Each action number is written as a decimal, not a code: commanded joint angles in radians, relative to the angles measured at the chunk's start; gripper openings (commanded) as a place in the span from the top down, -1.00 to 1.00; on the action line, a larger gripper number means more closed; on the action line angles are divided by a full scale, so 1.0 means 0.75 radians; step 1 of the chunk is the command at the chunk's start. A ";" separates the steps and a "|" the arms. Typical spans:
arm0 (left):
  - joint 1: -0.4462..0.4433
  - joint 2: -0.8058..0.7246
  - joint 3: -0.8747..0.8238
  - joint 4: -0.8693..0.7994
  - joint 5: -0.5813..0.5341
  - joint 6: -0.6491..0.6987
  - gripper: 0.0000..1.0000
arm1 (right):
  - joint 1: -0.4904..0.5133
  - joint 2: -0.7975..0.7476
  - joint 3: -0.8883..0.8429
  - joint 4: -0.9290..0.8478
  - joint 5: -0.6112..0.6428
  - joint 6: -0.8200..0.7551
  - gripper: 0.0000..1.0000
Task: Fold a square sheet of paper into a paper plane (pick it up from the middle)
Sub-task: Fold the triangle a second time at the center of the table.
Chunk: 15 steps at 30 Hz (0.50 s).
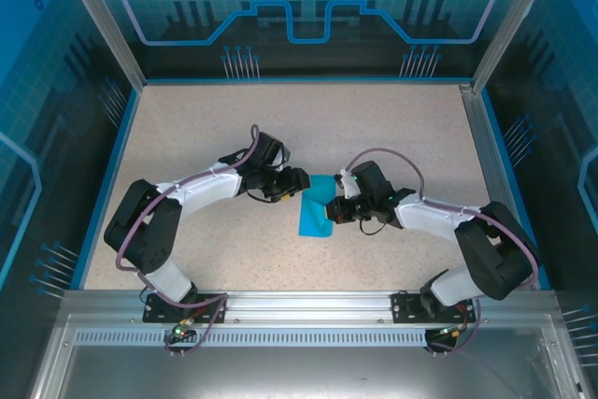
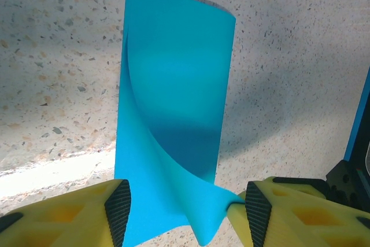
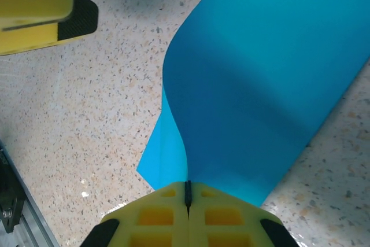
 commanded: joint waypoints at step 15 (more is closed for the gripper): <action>-0.057 -0.018 -0.024 -0.015 0.004 0.004 -0.01 | -0.051 0.150 0.173 -0.239 0.084 -0.192 0.99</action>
